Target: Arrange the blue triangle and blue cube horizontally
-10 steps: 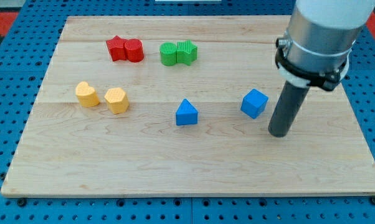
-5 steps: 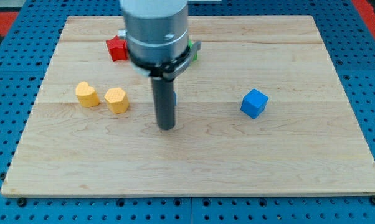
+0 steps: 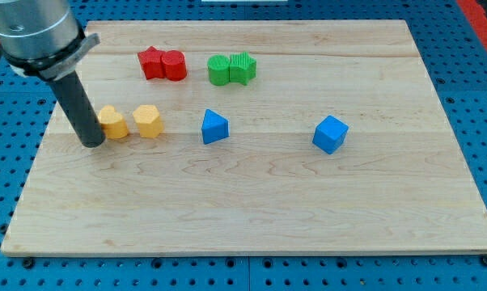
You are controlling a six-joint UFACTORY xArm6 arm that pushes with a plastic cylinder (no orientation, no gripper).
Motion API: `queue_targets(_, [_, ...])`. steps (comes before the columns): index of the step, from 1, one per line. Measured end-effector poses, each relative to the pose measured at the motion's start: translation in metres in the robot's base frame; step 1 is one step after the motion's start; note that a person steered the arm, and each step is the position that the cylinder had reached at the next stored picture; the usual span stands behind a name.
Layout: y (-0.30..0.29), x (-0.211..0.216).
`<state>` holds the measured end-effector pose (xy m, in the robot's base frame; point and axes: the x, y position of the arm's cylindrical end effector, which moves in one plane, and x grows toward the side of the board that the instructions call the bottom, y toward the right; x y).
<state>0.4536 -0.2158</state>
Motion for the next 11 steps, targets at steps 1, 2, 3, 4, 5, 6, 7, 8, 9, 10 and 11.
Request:
queue_targets(1, [0.000, -0.030])
queue_targets(2, [-0.001, -0.044])
queue_targets(3, [-0.031, -0.045])
queue_targets(4, [-0.063, -0.014])
queue_targets(5, [-0.047, 0.032])
queue_targets(6, [0.019, 0.045])
queue_targets(7, [0.082, 0.068])
queue_targets(8, [0.151, 0.076])
queue_targets(9, [0.221, 0.056])
queue_targets(10, [0.278, 0.055])
queue_targets(11, [0.315, 0.054])
